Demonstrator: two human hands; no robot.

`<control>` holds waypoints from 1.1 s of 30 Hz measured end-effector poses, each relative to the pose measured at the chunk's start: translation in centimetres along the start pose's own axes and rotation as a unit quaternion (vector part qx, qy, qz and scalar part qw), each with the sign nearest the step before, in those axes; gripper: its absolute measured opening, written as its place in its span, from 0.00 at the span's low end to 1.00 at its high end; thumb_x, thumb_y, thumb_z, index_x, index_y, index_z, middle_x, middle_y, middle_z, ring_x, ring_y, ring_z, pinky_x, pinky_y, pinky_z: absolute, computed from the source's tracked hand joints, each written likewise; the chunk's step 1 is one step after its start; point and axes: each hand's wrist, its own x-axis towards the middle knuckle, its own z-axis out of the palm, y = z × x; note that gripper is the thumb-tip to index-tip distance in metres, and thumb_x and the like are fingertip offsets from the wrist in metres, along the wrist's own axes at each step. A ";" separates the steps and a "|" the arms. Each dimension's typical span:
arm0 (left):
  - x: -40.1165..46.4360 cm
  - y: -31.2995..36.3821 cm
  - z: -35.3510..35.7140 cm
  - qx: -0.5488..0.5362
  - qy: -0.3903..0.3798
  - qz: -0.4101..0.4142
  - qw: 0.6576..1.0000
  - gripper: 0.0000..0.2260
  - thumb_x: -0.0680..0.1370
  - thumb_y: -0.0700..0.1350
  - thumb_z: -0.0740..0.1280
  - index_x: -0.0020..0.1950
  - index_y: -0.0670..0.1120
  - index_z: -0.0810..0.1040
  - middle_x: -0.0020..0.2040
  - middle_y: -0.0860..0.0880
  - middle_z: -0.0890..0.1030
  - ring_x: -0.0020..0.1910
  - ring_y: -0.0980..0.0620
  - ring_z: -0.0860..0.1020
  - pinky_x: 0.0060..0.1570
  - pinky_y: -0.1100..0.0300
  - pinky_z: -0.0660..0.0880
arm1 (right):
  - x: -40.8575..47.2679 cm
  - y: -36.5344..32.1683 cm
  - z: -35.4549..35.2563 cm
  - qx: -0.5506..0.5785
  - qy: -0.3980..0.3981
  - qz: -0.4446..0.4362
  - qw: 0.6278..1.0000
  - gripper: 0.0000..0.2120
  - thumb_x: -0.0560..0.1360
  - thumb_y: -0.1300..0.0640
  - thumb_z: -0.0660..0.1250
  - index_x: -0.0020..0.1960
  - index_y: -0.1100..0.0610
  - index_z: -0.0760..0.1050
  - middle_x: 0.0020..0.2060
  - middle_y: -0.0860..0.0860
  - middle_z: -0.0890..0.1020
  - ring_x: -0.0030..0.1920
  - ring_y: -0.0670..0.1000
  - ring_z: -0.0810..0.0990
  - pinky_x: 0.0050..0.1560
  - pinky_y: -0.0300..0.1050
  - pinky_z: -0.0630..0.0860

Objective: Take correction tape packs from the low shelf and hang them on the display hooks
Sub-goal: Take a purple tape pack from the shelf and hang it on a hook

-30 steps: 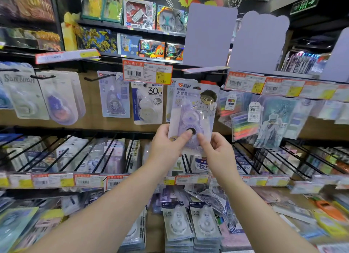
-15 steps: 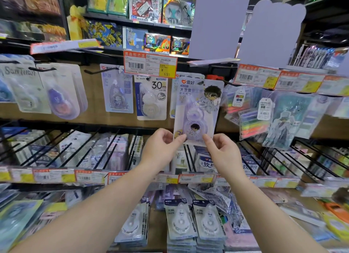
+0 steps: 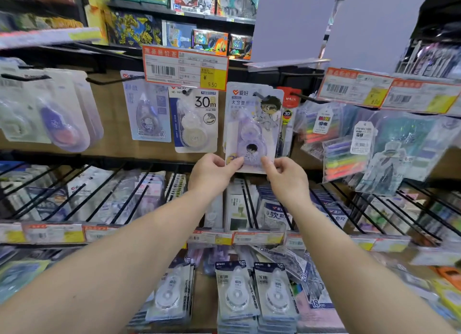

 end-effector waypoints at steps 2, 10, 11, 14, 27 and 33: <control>0.7 0.2 0.2 0.000 0.001 -0.012 1.000 0.20 0.71 0.66 0.71 0.45 0.50 0.75 0.44 0.52 0.79 0.44 0.52 0.76 0.40 0.57 0.68 | 0.8 0.1 0.5 -0.005 -0.003 -0.001 1.000 0.18 0.78 0.37 0.61 0.48 0.52 0.75 0.39 0.45 0.79 0.39 0.44 0.75 0.35 0.40 0.67; 2.5 -0.2 0.8 -0.021 0.003 -0.006 1.000 0.21 0.71 0.61 0.74 0.54 0.47 0.78 0.52 0.49 0.80 0.52 0.50 0.78 0.51 0.56 0.74 | 3.2 0.3 1.7 0.009 0.005 -0.007 1.000 0.23 0.78 0.38 0.61 0.54 0.58 0.78 0.47 0.50 0.81 0.48 0.51 0.77 0.44 0.45 0.67; 2.6 -0.3 0.9 -0.027 0.004 -0.001 1.000 0.22 0.71 0.60 0.75 0.56 0.46 0.79 0.53 0.48 0.81 0.53 0.49 0.78 0.53 0.54 0.76 | 3.4 0.3 1.8 0.008 0.004 -0.004 1.000 0.24 0.78 0.37 0.61 0.55 0.58 0.78 0.48 0.51 0.82 0.49 0.51 0.77 0.45 0.44 0.67; 2.6 -0.6 0.8 -0.045 -0.001 0.010 0.999 0.23 0.72 0.56 0.76 0.60 0.43 0.79 0.53 0.48 0.81 0.55 0.49 0.80 0.58 0.53 0.76 | 3.8 0.3 2.1 0.004 -0.004 0.005 1.000 0.24 0.78 0.37 0.60 0.55 0.58 0.78 0.48 0.52 0.82 0.51 0.53 0.79 0.46 0.45 0.69; 1.1 -1.0 -1.7 0.080 -0.048 0.026 0.995 0.26 0.78 0.55 0.69 0.72 0.46 0.71 0.68 0.48 0.77 0.66 0.48 0.75 0.67 0.51 0.72 | 1.5 -0.1 2.5 -0.058 -0.066 0.049 0.995 0.25 0.79 0.39 0.60 0.68 0.55 0.74 0.64 0.52 0.78 0.65 0.54 0.75 0.62 0.48 0.71; -0.4 -2.7 -5.1 0.245 -0.049 0.056 0.967 0.26 0.79 0.60 0.63 0.73 0.48 0.70 0.68 0.46 0.76 0.67 0.44 0.73 0.65 0.48 0.72 | -1.7 -2.7 4.7 -0.175 -0.122 -0.051 0.976 0.27 0.78 0.38 0.60 0.71 0.51 0.70 0.65 0.52 0.78 0.66 0.55 0.75 0.64 0.53 0.73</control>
